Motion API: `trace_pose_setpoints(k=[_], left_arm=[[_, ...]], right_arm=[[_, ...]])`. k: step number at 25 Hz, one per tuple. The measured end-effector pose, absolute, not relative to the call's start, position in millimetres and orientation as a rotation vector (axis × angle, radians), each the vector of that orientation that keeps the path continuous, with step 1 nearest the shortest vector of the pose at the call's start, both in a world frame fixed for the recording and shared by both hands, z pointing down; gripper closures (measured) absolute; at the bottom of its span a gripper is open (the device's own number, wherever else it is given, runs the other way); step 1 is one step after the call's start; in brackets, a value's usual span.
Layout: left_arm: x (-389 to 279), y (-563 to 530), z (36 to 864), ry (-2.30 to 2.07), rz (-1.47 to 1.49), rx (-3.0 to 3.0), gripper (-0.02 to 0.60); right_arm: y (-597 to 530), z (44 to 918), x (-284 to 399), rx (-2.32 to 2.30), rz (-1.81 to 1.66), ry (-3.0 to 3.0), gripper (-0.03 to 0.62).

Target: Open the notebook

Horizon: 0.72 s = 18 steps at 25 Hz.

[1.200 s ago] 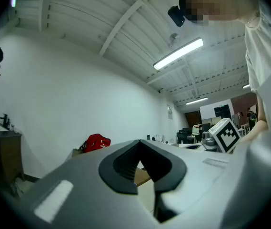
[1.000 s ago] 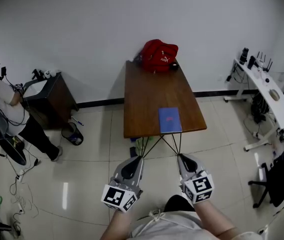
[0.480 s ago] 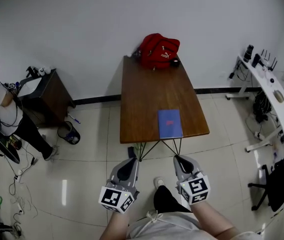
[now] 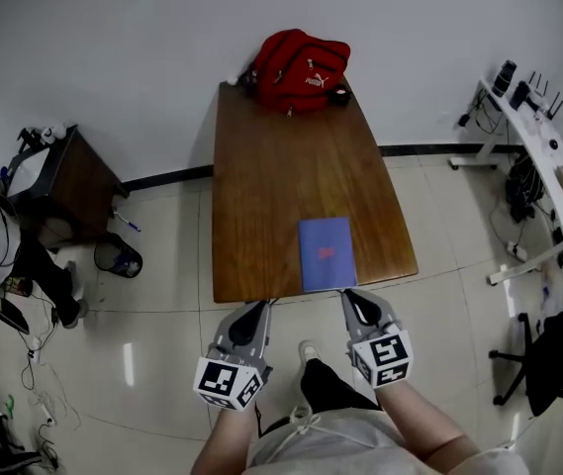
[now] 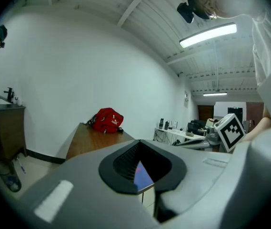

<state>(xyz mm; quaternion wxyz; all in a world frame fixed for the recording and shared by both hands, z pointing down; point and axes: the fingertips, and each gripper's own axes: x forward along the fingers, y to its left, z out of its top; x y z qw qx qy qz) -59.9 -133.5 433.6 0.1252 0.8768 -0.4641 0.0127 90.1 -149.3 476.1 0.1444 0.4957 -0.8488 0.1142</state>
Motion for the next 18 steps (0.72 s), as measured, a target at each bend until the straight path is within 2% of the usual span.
trace_pose_setpoints(k=[11, 13, 18], left_arm=[[-26, -194, 524, -1.183, 0.151, 2.443, 0.577], [-20, -197, 537, -1.155, 0.172, 2.434, 0.577], [-15, -206, 563, -1.134, 0.214, 2.393, 0.577]], right_arm=[[-201, 613, 144, 1.462, 0.673, -2.130, 0.585], [-200, 633, 151, 1.447, 0.730, -2.083, 0.550], [-203, 659, 162, 1.454, 0.794, -2.021, 0.532]])
